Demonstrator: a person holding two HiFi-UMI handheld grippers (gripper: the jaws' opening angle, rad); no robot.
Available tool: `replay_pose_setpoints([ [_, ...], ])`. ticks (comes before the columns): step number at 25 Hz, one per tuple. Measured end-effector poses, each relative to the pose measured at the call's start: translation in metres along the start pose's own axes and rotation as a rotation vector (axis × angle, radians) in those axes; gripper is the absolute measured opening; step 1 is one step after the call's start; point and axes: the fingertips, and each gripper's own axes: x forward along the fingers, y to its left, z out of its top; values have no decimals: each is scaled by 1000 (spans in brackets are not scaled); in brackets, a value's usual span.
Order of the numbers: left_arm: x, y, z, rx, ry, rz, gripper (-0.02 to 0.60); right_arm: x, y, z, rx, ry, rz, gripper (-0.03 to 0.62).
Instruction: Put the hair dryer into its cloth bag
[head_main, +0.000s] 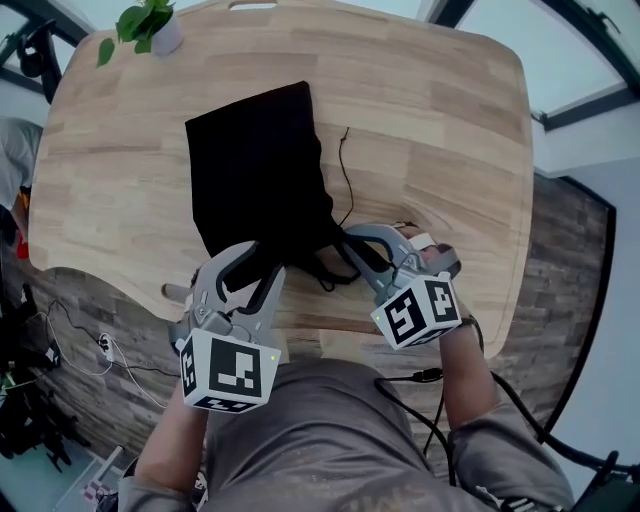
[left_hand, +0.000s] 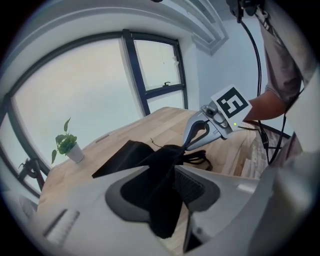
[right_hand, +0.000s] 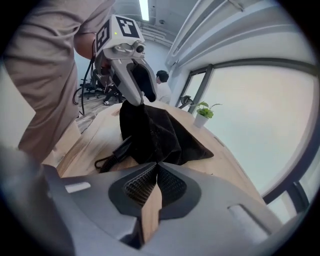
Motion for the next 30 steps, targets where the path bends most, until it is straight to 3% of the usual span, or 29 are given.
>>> replay_pose_setpoints([
  [7,-3,-8,-47,-35,51,111,155,-17,9,-5,-58,-13,-20,34],
  [11,9,-13,-61,45,85,133,144,-19,15,-12,-142,14,-22,34],
  [14,7,-19,-61,35,59,116,106,-28,16,-13,-179,14,-26,34],
  [18,9,-30,-64,12,55,80,106,-26,28,-27,-172,55,14,34],
  [22,20,-39,-72,1,67,30,141,-20,30,-35,-150,74,1,34],
  [25,7,-38,-60,-2,19,42,144,-22,29,-34,-145,84,4,43],
  [30,-40,-26,-20,-18,-156,124,146,-46,26,-27,7,35,-34,95],
])
